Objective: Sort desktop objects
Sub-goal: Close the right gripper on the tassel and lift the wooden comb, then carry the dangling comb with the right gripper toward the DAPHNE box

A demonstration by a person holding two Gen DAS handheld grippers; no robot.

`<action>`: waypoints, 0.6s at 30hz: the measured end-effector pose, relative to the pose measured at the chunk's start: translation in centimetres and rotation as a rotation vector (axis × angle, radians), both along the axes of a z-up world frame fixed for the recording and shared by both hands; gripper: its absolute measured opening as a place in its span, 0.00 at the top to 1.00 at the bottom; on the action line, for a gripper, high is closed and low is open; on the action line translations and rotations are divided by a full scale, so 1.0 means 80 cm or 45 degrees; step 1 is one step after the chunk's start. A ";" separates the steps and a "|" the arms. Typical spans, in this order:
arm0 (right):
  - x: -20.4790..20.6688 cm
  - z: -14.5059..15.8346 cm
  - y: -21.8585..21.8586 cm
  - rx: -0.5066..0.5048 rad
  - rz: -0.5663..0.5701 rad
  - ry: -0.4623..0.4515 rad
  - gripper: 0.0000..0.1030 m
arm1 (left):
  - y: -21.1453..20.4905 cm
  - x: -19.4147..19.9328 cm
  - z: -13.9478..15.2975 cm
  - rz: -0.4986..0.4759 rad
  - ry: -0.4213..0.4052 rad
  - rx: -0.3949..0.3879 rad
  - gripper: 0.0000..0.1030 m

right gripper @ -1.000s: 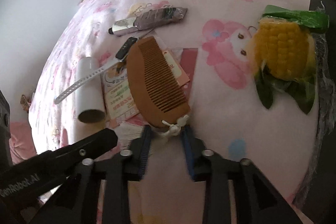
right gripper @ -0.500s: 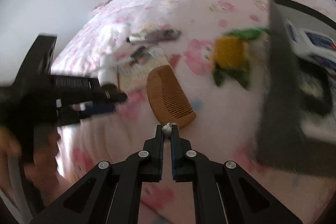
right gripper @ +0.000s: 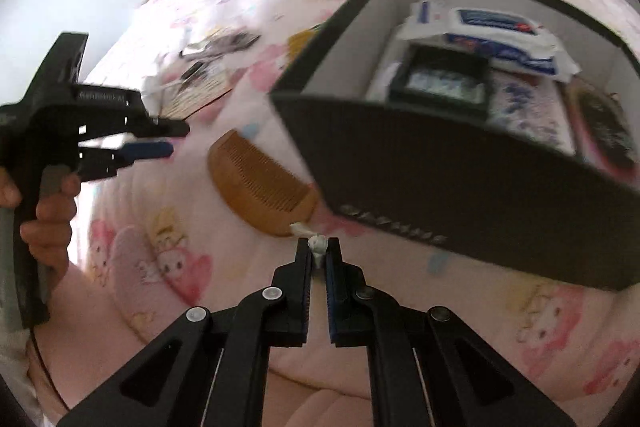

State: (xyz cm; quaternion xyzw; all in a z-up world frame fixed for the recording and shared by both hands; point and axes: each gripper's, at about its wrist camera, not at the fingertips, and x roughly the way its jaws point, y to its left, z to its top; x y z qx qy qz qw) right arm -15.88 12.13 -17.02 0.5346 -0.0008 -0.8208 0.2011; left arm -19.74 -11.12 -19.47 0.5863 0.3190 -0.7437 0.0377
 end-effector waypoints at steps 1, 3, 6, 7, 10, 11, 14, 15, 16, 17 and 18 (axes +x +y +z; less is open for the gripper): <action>-0.001 0.003 0.003 0.004 -0.017 0.015 0.95 | 0.008 -0.003 -0.004 -0.028 -0.013 -0.017 0.69; -0.003 0.004 0.007 -0.017 -0.027 0.016 0.95 | 0.016 -0.008 -0.007 -0.055 -0.028 -0.073 0.69; -0.003 0.002 0.011 -0.072 -0.020 -0.004 0.95 | 0.030 -0.013 -0.010 -0.118 -0.055 -0.144 0.70; 0.000 0.002 0.013 -0.093 -0.017 -0.014 0.95 | 0.035 -0.013 -0.009 -0.142 -0.055 -0.160 0.71; 0.001 0.003 0.024 -0.104 -0.044 -0.024 0.95 | 0.046 -0.008 -0.008 -0.206 -0.063 -0.169 0.71; 0.000 0.005 0.032 -0.100 -0.063 -0.024 0.95 | 0.048 -0.006 -0.008 -0.220 -0.071 -0.161 0.71; -0.006 0.011 0.053 -0.132 -0.129 -0.030 0.95 | 0.042 -0.004 -0.008 -0.202 -0.080 -0.132 0.72; -0.006 0.014 0.058 -0.126 -0.144 -0.019 0.95 | 0.040 -0.004 -0.008 -0.190 -0.080 -0.125 0.72; -0.006 0.017 0.063 -0.120 -0.160 -0.008 0.95 | 0.038 -0.004 -0.007 -0.178 -0.077 -0.123 0.72; -0.007 0.019 0.067 -0.114 -0.175 0.003 0.95 | 0.037 -0.005 -0.006 -0.172 -0.074 -0.122 0.72; -0.009 0.020 0.067 -0.111 -0.189 0.011 0.95 | 0.038 -0.005 -0.006 -0.176 -0.071 -0.122 0.72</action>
